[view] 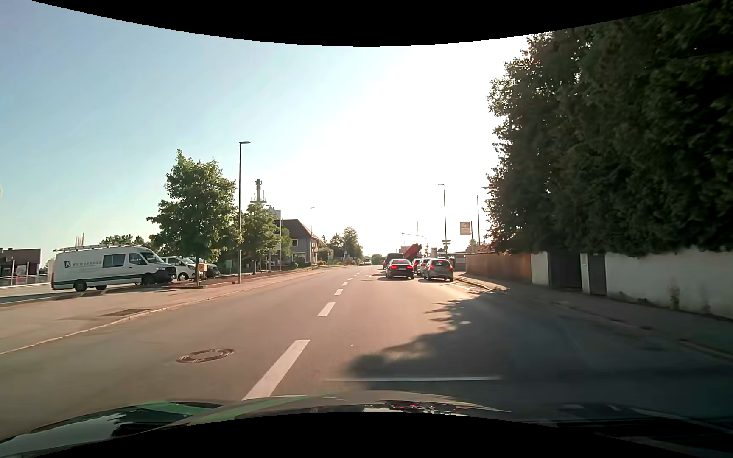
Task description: Follow the waypoints while adhering to traffic rules and regulations
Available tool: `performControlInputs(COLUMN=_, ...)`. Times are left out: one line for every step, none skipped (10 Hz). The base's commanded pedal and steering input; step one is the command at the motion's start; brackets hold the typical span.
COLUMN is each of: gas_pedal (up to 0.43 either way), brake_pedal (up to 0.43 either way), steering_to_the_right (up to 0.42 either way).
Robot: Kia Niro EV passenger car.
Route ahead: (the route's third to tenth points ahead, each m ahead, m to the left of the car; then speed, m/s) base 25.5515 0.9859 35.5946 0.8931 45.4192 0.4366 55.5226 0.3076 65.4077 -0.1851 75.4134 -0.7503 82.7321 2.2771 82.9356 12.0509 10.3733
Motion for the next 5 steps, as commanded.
performControlInputs(gas_pedal=0.0, brake_pedal=0.0, steering_to_the_right=-0.008)
performControlInputs(gas_pedal=0.0, brake_pedal=0.0, steering_to_the_right=-0.008)
performControlInputs(gas_pedal=0.0, brake_pedal=0.0, steering_to_the_right=-0.009)
performControlInputs(gas_pedal=0.0, brake_pedal=0.0, steering_to_the_right=-0.009)
performControlInputs(gas_pedal=0.0, brake_pedal=0.0, steering_to_the_right=-0.009)
